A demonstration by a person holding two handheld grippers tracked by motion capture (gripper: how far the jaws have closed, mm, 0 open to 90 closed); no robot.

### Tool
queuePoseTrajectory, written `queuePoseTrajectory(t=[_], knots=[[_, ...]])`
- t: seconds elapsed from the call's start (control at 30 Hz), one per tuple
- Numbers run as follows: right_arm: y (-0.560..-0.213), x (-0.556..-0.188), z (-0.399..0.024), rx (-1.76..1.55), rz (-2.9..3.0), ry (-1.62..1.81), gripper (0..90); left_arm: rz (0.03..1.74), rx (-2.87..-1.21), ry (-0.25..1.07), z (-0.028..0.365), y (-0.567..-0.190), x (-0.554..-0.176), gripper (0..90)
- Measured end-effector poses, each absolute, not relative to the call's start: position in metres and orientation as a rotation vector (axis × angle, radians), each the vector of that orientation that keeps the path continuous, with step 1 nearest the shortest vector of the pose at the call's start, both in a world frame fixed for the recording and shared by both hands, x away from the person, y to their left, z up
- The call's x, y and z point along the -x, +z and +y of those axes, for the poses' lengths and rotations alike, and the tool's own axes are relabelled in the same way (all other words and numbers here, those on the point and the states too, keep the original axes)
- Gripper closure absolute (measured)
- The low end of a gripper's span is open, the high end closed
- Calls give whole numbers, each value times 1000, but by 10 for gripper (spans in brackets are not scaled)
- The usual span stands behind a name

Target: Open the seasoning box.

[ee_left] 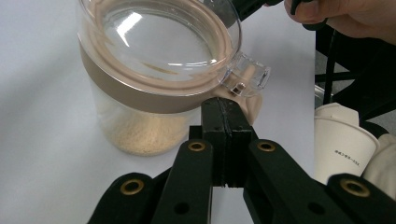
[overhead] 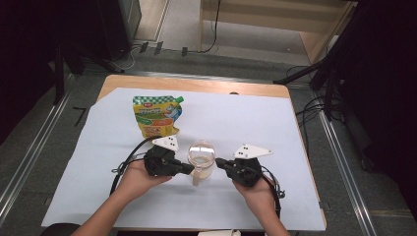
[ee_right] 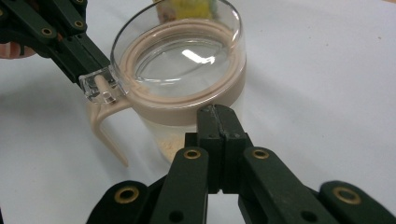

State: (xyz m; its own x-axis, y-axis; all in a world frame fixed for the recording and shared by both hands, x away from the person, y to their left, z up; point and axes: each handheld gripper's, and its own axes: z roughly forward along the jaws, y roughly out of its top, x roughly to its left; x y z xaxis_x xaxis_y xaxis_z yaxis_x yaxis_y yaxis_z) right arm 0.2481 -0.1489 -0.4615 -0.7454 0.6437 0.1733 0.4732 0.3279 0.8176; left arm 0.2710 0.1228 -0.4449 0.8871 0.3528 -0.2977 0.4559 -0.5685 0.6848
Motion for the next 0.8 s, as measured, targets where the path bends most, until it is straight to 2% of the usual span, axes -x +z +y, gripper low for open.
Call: queuePoseTrajectory(t=[0.8], knots=[[-464,-266,-152,-1078,2341,1357,900,547,-2198,-140,97,-446,-268,900]])
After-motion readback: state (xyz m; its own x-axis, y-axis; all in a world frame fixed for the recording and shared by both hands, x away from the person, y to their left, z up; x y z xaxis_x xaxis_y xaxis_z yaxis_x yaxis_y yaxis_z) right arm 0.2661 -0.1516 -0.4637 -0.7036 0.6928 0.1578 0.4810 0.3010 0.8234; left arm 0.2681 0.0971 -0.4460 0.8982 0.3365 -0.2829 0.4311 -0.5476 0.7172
